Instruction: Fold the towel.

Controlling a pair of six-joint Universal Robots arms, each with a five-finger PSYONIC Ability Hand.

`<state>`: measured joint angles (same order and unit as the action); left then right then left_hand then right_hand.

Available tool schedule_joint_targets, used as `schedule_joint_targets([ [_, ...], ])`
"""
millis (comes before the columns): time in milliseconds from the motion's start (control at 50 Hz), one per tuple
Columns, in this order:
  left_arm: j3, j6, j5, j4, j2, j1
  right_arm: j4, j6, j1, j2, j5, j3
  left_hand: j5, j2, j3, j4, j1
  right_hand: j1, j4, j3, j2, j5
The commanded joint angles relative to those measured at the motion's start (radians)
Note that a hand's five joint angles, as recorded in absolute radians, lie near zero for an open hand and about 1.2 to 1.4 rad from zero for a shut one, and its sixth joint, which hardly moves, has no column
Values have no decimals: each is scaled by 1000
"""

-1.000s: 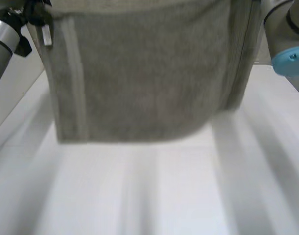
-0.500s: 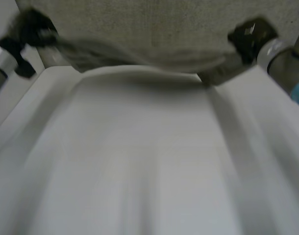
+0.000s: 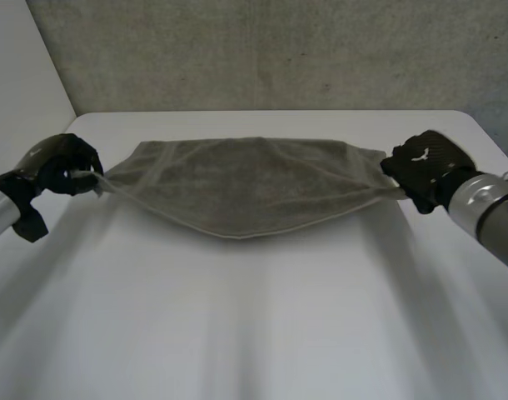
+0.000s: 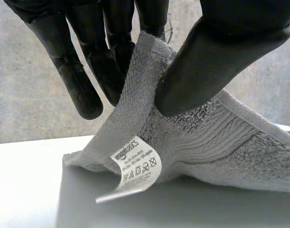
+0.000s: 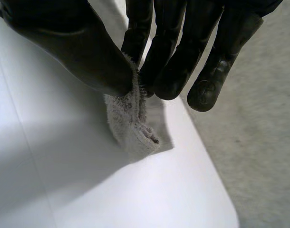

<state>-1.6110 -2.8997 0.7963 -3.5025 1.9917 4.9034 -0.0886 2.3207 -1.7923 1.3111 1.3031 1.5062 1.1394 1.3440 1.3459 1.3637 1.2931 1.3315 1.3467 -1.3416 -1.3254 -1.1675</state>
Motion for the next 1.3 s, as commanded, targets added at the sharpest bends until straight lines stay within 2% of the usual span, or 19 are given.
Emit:
schedule_joint_targets([
  [20,-85,10,-81,85,-164,86,-65,-6,117,207,-1,62,82,52,50,33,103,65,50,-55,-71,-54],
  [160,-125,31,-175,184,-286,166,-163,-26,212,297,-36,46,82,52,50,33,103,65,50,-55,-71,-54],
  [220,-127,92,-227,211,-312,183,-171,-46,211,297,-83,35,82,52,50,33,103,65,50,-55,-71,-54],
  [300,-127,108,-221,204,-307,171,-162,-52,209,271,-85,45,82,52,50,33,103,65,50,-55,-71,-54],
  [360,-115,114,-218,178,-272,160,-152,-52,197,185,-81,29,82,52,50,33,103,65,50,-55,-71,-54],
  [400,-102,114,-206,157,-229,140,-117,-49,159,73,-61,-3,82,52,50,33,103,65,50,-55,-71,-54],
  [440,-52,108,-146,120,-136,69,-96,-47,136,30,-33,-23,82,52,50,33,103,65,50,-55,-71,-54],
  [460,-52,108,-146,120,-136,68,-96,-47,136,30,-33,-23,82,52,50,33,103,65,50,-55,-71,-54],
  [500,15,102,-57,108,-36,-5,-56,-50,90,-45,45,-66,82,52,50,33,103,65,50,-55,-71,-54],
  [620,187,102,67,112,134,-50,-13,-52,57,-225,156,-194,82,52,50,33,103,65,50,-55,-71,-54],
  [840,489,103,182,114,360,-128,101,-38,5,-440,212,-409,82,52,50,33,103,65,50,-55,-71,-54],
  [960,588,100,225,109,446,-176,193,-47,-27,-544,245,-484,82,52,50,33,103,65,50,-55,-71,-54],
  [1160,689,100,271,106,545,-202,208,-47,-50,-685,292,-632,82,52,50,33,103,65,50,-55,-71,-54],
  [1180,689,100,271,106,546,-202,210,-49,-52,-702,312,-652,82,52,50,33,103,-94,-109,104,88,105],
  [1200,695,96,282,105,552,-202,210,-49,-52,-702,312,-652,-269,-299,-301,-319,-248,-96,-111,106,90,106],
  [1220,695,96,282,105,552,-202,210,-49,-56,-719,333,-671,-272,-302,-304,-322,-252,-782,-797,792,776,792],
  [1240,698,83,290,106,553,-202,210,-49,-61,-733,358,-690,-871,-901,-903,-921,-850,-1157,-1172,1167,1151,1168],
  [1260,698,67,294,106,550,-203,210,-49,-61,-733,358,-690,-1139,-1169,-1171,-1189,-1119,-1157,-1172,1167,1151,1168],
  [1300,695,47,296,106,546,-203,208,-46,-67,-736,402,-716,-1133,-1163,-1165,-1183,-1112,-1157,-1172,1167,1151,1168],
])
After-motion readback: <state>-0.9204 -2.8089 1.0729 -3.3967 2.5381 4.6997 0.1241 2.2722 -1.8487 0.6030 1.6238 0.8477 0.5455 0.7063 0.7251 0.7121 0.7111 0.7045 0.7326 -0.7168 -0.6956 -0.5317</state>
